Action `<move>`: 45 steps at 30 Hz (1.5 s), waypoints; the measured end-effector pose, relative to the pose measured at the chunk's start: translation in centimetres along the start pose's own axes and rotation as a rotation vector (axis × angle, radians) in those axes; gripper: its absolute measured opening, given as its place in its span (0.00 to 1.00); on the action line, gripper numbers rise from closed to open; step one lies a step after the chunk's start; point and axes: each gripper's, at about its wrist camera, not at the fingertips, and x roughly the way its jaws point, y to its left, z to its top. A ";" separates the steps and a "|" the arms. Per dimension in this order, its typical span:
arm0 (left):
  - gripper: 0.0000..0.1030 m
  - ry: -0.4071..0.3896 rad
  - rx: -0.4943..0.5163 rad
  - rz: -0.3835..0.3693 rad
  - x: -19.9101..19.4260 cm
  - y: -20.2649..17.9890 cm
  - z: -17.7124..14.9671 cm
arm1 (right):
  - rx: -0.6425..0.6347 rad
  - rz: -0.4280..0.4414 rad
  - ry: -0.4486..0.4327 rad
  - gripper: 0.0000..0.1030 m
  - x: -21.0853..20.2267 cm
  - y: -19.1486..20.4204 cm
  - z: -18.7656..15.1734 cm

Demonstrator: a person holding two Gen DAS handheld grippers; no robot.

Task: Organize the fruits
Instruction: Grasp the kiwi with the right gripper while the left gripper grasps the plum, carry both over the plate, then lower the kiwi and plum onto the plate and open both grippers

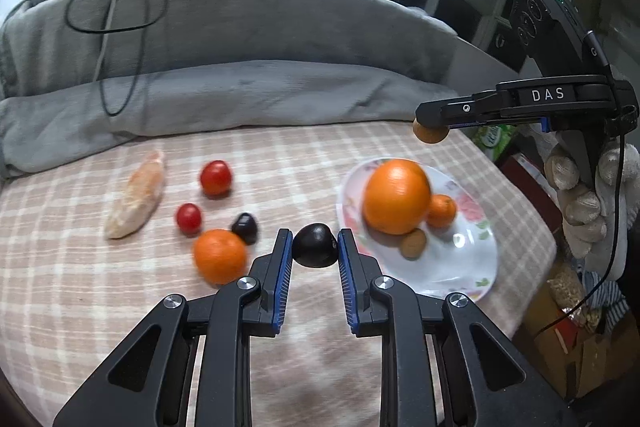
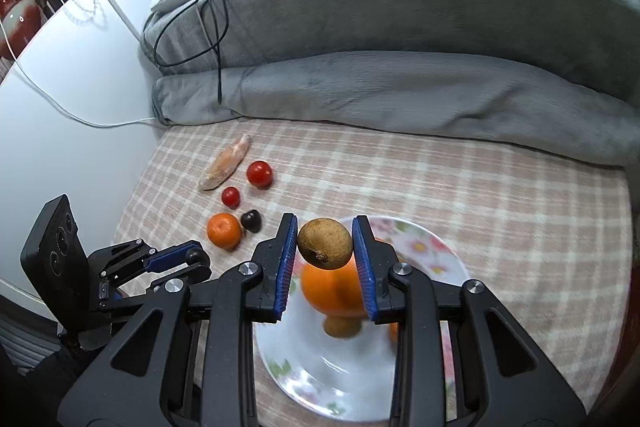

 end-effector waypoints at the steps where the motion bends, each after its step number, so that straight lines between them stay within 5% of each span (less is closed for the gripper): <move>1: 0.20 0.002 0.005 -0.011 0.1 -0.4 0.0 | 0.004 -0.008 -0.008 0.29 -0.4 -0.4 -0.3; 18: 0.20 0.037 0.074 -0.130 1.9 -6.5 -0.5 | 0.095 -0.043 -0.003 0.29 -0.4 -4.9 -3.6; 35: 0.23 0.038 0.105 -0.149 2.5 -8.5 -0.3 | 0.086 -0.034 -0.004 0.29 -0.1 -5.1 -4.0; 37: 0.36 0.034 0.103 -0.149 2.5 -8.6 -0.2 | 0.083 -0.039 -0.011 0.41 -0.2 -5.0 -3.9; 39: 0.40 0.029 0.101 -0.148 2.5 -8.5 -0.3 | 0.080 -0.049 -0.030 0.70 -0.5 -4.9 -3.9; 45: 0.62 0.015 0.099 -0.133 2.3 -8.4 -0.2 | 0.073 -0.062 -0.055 0.80 -0.9 -4.7 -3.6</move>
